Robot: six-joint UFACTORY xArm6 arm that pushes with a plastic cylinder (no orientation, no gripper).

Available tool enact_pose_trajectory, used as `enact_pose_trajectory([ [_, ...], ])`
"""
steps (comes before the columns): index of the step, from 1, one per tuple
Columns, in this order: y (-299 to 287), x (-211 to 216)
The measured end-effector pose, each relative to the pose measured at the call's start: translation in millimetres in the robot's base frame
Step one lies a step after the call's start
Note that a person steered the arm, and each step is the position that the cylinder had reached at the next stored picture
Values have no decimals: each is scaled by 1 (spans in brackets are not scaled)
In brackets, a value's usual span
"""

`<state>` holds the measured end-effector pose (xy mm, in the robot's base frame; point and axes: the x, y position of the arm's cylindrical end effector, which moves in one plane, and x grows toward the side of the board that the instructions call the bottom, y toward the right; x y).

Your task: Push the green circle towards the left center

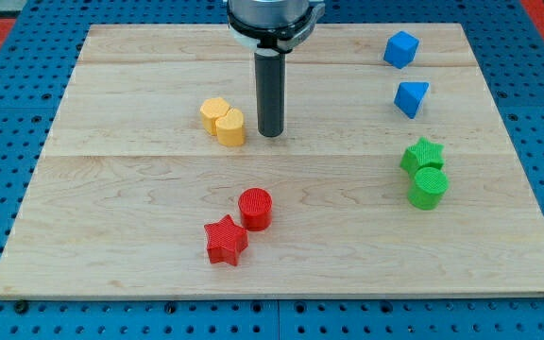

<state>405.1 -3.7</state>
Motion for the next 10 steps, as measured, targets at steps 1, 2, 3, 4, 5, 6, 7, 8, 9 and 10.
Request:
enact_pose_trajectory([
  [1, 3, 1],
  [2, 11, 12],
  [3, 52, 61],
  [4, 91, 104],
  [5, 101, 121],
  [6, 102, 146],
  [7, 161, 150],
  [8, 202, 127],
  [9, 163, 92],
  [10, 153, 64],
])
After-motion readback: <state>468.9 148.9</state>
